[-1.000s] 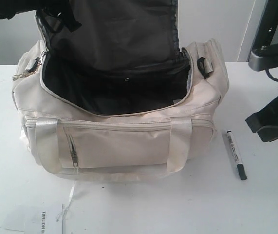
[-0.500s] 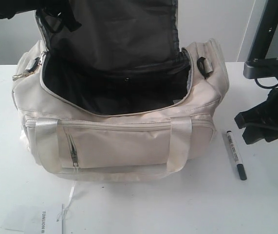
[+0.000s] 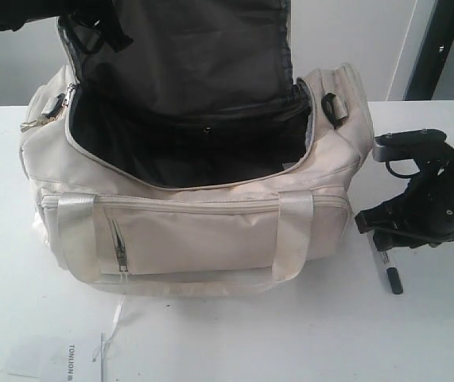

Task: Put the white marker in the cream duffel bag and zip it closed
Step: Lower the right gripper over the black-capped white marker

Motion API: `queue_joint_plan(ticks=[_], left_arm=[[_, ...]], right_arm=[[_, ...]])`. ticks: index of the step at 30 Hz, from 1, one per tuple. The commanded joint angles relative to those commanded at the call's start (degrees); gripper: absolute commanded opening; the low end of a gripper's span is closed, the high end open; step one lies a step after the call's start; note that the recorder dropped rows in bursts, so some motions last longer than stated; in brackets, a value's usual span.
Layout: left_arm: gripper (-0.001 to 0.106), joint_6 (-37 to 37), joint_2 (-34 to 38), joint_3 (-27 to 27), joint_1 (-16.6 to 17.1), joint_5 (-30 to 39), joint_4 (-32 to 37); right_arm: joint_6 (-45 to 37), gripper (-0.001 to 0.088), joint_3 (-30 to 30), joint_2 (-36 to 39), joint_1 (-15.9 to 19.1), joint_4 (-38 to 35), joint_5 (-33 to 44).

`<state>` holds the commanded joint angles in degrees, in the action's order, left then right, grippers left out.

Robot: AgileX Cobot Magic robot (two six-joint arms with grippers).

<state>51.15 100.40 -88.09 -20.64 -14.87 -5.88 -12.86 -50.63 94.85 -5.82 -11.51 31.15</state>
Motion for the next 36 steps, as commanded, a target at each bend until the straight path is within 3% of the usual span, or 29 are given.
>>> queue_joint_plan(ticks=[10,36], left_arm=[[0.013,0.0,0.0,0.0,0.0,0.0,0.0],[0.013,0.0,0.0,0.0,0.0,0.0,0.0]], right_arm=[[0.1,0.0449,0.0,6.3,0.0,0.0,-4.6],[0.1,0.0422,0.0,8.5,0.0,0.0,-7.5]])
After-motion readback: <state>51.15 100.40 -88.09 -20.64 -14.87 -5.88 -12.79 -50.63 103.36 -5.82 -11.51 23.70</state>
